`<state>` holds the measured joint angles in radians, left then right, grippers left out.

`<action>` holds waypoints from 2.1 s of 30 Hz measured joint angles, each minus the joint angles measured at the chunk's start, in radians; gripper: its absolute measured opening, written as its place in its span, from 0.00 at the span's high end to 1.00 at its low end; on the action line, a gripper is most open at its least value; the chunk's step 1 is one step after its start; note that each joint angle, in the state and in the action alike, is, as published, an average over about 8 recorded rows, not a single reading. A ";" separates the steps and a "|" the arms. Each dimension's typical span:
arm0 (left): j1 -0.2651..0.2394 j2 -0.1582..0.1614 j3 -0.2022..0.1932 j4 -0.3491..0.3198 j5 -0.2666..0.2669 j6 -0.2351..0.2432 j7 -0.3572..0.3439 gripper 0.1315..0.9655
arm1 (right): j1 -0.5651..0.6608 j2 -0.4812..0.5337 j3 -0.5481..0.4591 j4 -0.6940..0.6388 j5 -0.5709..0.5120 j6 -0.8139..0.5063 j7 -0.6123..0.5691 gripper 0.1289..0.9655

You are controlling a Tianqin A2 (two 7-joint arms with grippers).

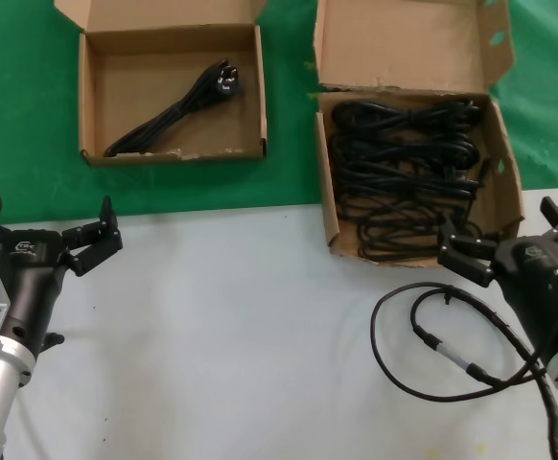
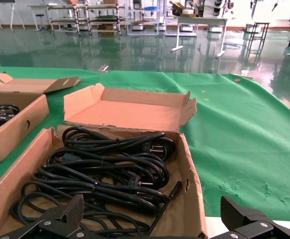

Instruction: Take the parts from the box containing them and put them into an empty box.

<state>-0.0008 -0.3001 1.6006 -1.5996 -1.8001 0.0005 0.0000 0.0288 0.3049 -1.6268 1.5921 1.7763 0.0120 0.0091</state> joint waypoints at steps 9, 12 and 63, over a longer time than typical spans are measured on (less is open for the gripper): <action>0.000 0.000 0.000 0.000 0.000 0.000 0.000 0.00 | 0.000 0.000 0.000 0.000 0.000 0.000 0.000 0.00; 0.000 0.000 0.000 0.000 0.000 0.000 0.000 0.00 | 0.000 0.000 0.000 0.000 0.000 0.000 0.000 0.00; 0.000 0.000 0.000 0.000 0.000 0.000 0.000 0.00 | 0.000 0.000 0.000 0.000 0.000 0.000 0.000 0.00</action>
<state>-0.0008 -0.3001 1.6006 -1.5996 -1.8001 0.0005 0.0000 0.0288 0.3049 -1.6268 1.5921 1.7763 0.0120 0.0091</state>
